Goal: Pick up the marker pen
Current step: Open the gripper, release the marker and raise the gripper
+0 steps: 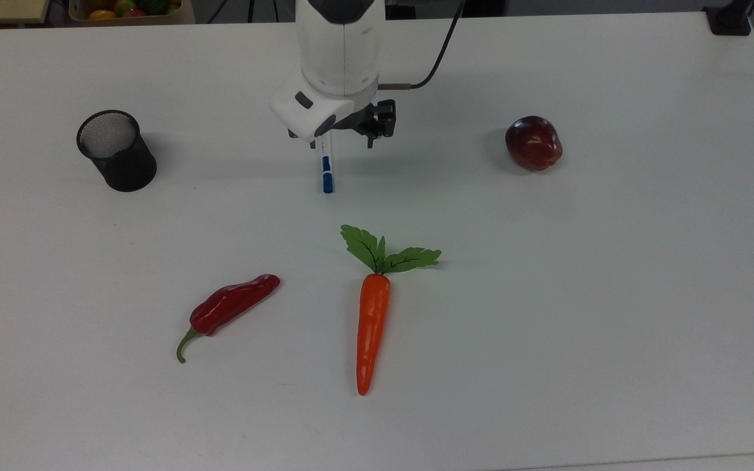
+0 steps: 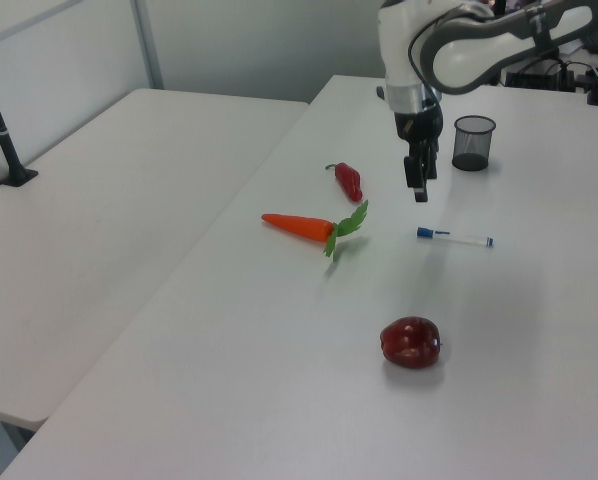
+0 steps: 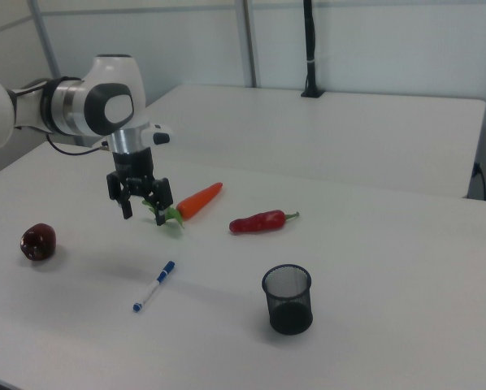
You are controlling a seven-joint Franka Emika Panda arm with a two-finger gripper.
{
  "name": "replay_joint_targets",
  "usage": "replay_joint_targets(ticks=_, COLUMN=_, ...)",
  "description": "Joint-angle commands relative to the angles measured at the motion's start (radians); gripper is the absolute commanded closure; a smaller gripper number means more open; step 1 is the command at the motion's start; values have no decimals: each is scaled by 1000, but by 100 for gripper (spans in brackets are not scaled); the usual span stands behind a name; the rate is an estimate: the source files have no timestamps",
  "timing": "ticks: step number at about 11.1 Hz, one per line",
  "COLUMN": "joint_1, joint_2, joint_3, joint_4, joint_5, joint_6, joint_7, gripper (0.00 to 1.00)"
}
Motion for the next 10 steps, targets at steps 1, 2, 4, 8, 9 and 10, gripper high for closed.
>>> replay_joint_targets(ticks=1, joint_1=7, joint_2=-109, joint_3=-10, joint_4=-17, joint_5=-12, joint_6=-22, joint_7=27, gripper=0)
replay_joint_targets(ticks=2, joint_1=4, joint_2=-138, joint_3=-15, joint_4=-17, joint_5=-12, joint_6=-51, joint_7=27, gripper=0)
replay_joint_targets(ticks=4, joint_1=-28, joint_2=-214, joint_3=-18, joint_4=-19, joint_5=-12, joint_6=-106, joint_7=25, gripper=0)
replay_joint_targets(ticks=8, joint_1=-69, joint_2=-311, joint_3=-18, joint_4=-16, joint_5=-11, joint_6=-183, joint_7=-5, gripper=0)
replay_joint_targets(ticks=9, joint_1=-74, joint_2=-327, joint_3=-18, joint_4=-16, joint_5=-11, joint_6=-187, joint_7=-30, gripper=0)
replay_joint_targets(ticks=10, joint_1=-74, joint_2=-334, joint_3=-19, joint_4=-14, joint_5=-12, joint_6=-187, joint_7=-61, gripper=0)
